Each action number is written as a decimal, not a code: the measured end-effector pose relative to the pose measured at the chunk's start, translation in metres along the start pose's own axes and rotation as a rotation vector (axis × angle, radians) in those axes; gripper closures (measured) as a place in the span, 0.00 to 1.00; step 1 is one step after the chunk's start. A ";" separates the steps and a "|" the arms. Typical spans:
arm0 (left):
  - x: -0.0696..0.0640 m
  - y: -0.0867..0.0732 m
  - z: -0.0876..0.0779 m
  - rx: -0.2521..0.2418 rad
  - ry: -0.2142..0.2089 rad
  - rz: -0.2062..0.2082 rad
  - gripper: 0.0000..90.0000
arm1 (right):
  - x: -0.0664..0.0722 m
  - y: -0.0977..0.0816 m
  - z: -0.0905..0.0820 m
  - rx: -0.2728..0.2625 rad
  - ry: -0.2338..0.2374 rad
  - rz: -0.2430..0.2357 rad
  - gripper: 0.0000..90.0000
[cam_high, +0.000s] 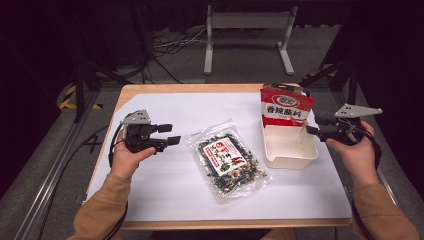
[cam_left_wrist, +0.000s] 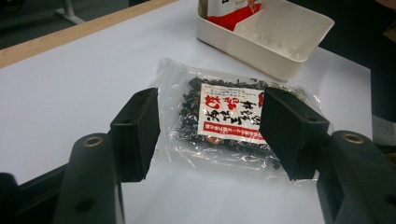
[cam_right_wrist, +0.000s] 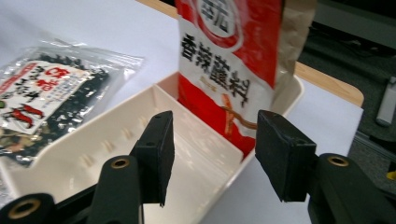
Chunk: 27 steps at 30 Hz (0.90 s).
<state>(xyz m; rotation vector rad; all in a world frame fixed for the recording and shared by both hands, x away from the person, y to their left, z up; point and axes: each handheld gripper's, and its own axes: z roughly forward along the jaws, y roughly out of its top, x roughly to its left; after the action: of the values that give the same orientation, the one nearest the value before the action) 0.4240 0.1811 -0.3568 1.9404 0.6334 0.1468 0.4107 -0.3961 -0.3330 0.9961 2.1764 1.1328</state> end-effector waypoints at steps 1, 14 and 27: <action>0.000 0.000 0.000 0.002 0.006 0.001 0.42 | 0.003 0.000 -0.002 -0.004 0.004 -0.003 0.52; 0.001 0.001 0.005 0.024 0.029 -0.020 0.39 | 0.048 -0.003 -0.015 -0.082 0.078 0.010 0.52; 0.008 -0.002 0.017 0.061 0.076 -0.079 0.38 | 0.075 0.000 -0.023 -0.116 0.100 -0.031 0.52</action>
<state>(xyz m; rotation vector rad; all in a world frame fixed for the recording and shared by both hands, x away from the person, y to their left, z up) 0.4362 0.1721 -0.3676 1.9727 0.7713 0.1539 0.3486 -0.3480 -0.3271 0.8706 2.1669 1.3040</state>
